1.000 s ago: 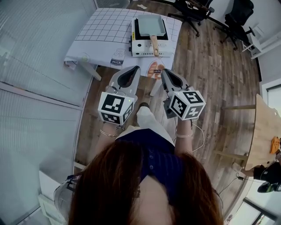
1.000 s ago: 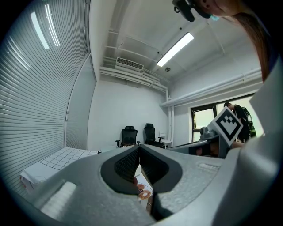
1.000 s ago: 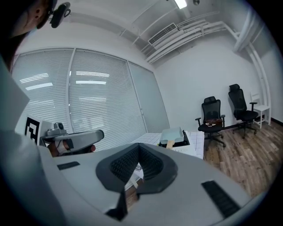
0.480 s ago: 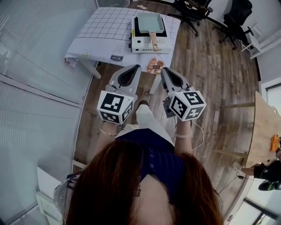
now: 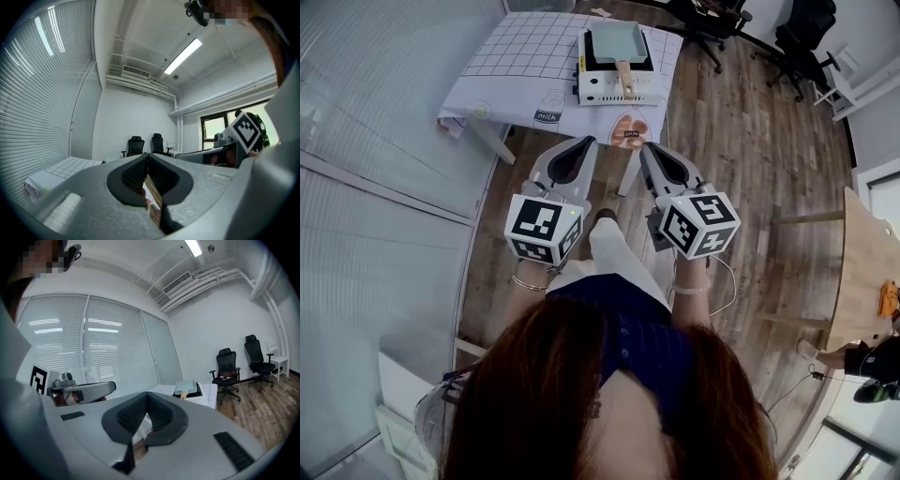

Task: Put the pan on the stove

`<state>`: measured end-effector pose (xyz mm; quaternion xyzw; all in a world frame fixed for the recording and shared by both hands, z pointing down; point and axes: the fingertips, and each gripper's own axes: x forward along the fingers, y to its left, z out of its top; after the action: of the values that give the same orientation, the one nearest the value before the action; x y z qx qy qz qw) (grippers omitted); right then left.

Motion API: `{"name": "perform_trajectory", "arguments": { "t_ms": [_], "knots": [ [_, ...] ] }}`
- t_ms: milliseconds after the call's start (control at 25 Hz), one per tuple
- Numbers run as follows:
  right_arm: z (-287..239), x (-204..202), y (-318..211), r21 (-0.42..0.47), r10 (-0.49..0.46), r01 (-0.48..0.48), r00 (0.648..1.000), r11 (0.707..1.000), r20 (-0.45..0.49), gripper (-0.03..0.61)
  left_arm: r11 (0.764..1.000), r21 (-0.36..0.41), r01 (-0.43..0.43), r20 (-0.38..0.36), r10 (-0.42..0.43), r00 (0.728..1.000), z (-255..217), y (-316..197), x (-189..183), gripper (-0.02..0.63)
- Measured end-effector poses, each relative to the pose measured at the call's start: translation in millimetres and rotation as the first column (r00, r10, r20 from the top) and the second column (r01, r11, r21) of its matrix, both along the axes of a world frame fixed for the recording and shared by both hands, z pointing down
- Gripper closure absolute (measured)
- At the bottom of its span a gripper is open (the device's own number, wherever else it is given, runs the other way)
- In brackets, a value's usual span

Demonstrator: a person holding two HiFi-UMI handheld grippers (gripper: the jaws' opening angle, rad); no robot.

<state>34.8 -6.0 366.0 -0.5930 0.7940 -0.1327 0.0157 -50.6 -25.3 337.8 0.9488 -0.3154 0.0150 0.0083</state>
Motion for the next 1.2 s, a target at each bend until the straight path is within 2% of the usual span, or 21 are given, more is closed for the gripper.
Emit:
{"name": "perform_trajectory", "arguments": {
  "t_ms": [560,1200],
  "knots": [
    [-6.8,-0.7,9.9,0.016,0.002,-0.002,1.000,1.000,0.002,0.569,1.000,0.010,-0.015,0.003,0.015,1.000,0.7,14.3,2.8,0.601],
    [-15.6,3.0,13.3,0.041,0.009,-0.011,0.999,0.999,0.050,0.569,1.000,0.025,-0.009,0.021,0.008,1.000,-0.9,11.4,1.0,0.601]
  ]
}}
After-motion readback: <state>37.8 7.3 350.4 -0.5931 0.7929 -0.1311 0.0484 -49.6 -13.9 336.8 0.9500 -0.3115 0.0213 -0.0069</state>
